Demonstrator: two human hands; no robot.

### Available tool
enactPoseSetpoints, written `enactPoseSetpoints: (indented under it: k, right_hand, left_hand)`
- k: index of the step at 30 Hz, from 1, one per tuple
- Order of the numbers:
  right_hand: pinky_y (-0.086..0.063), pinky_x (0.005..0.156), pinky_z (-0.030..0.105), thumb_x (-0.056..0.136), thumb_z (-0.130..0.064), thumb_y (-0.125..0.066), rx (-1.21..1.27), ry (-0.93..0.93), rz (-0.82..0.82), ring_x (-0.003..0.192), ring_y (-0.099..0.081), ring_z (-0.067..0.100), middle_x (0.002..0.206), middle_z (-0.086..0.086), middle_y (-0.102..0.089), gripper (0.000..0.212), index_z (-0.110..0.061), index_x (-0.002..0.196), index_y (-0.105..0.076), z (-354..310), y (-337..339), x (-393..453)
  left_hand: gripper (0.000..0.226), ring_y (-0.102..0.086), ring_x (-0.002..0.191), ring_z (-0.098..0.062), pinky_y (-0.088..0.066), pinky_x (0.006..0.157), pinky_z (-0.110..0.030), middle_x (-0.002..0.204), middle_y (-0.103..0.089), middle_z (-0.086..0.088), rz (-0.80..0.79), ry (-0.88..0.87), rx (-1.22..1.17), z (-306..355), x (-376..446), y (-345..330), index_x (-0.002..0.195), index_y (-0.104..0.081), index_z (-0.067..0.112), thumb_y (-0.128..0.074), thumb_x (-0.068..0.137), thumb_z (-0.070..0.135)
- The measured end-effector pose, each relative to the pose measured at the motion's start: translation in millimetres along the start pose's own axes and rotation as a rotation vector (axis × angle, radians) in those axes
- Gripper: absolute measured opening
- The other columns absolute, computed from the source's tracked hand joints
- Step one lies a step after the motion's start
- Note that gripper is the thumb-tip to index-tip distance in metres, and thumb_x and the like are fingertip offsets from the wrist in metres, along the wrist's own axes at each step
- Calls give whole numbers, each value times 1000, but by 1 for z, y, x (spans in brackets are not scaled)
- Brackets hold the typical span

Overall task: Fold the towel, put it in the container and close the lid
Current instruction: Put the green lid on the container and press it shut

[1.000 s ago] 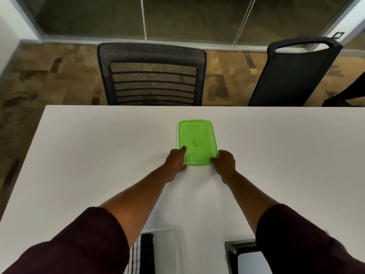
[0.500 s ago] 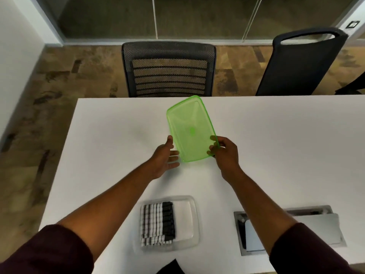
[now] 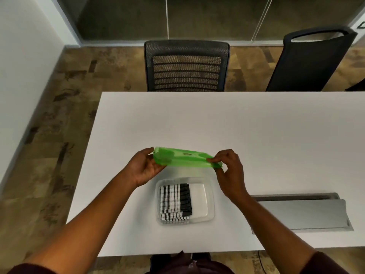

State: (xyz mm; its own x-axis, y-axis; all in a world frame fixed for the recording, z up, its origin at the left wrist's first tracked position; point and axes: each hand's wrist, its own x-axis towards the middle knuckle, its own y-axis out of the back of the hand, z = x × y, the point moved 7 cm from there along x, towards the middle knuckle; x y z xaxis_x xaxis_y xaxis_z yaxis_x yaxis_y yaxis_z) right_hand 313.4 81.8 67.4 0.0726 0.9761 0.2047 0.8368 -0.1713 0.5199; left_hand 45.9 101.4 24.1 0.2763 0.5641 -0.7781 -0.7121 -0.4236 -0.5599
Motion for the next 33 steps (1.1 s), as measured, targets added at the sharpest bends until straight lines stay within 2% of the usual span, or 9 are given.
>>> enactPoseSetpoints:
  k: [3, 6, 9, 13, 18, 21, 23, 27, 33]
  right_hand:
    - [-39, 100, 20, 79, 7, -75, -110, -10, -46, 121, -49, 18, 123, -6, -58, 41, -31, 94, -78, 9, -1, -24]
    - [-37, 111, 19, 76, 4, -83, 12, -125, -171, 138, -43, 15, 145, -1, -45, 52, -34, 108, -71, 24, -10, -42]
    - [-51, 103, 29, 70, 7, -87, 289, -289, -352, 139, -45, 17, 149, 2, -38, 72, -27, 128, -61, 36, -21, -60]
    - [-56, 92, 22, 66, 11, -87, 320, -389, -487, 136, -47, 13, 148, -5, -41, 84, -25, 136, -57, 46, -27, -80]
    - [-59, 82, 21, 84, -9, -82, 208, -479, -339, 117, -62, 3, 137, -10, -59, 60, -28, 135, -57, 55, -23, -90]
    - [-56, 76, 14, 89, -7, -75, 35, -458, -252, 100, -67, -2, 131, -9, -67, 53, -27, 136, -58, 58, -18, -95]
    - [-56, 76, 18, 88, -8, -75, -35, -430, -246, 96, -69, 0, 129, -10, -68, 54, -29, 134, -58, 57, -19, -102]
    - [-54, 81, 26, 86, -17, -77, -174, -399, -253, 95, -67, 5, 129, -11, -65, 62, -26, 143, -52, 58, -22, -117]
    - [-51, 88, 28, 90, -23, -74, -262, -429, -287, 105, -68, 13, 135, -1, -63, 62, -20, 147, -50, 65, -29, -123]
  left_hand:
    - [33, -78, 81, -30, -62, 80, -45, 102, -76, -24, 36, -40, 186, -13, -7, 25, 131, -56, -7, -45, 101, 4]
    - [34, -78, 89, -29, -65, 71, -44, 109, -76, -21, 15, -79, 235, -27, -14, 42, 133, -57, -3, -43, 102, -1]
    - [34, -77, 94, -32, -64, 71, -43, 113, -76, -21, 7, -106, 250, -36, -18, 54, 133, -57, 5, -43, 103, 0]
    - [35, -76, 99, -31, -64, 71, -40, 117, -75, -20, 30, -167, 384, -46, -24, 60, 134, -58, 17, -46, 104, 4]
    - [29, -71, 104, -35, -62, 82, -47, 113, -74, -19, 296, -437, 710, -47, -33, 78, 124, -71, 12, -62, 97, 9]
    - [8, -72, 82, -29, -60, 87, -52, 87, -77, -19, 468, -554, 930, -51, -39, 89, 92, -81, 18, -76, 86, 16]
    - [11, -72, 74, -25, -60, 86, -48, 78, -78, -14, 518, -556, 1004, -58, -40, 95, 91, -83, 17, -82, 80, 17]
    - [31, -75, 81, -23, -60, 87, -43, 83, -79, -7, 596, -541, 991, -67, -40, 104, 103, -80, 9, -88, 74, 17]
    - [11, -67, 64, -10, -54, 70, -28, 57, -63, 21, 623, -592, 1081, -73, -37, 99, 87, -82, 12, -85, 77, 17]
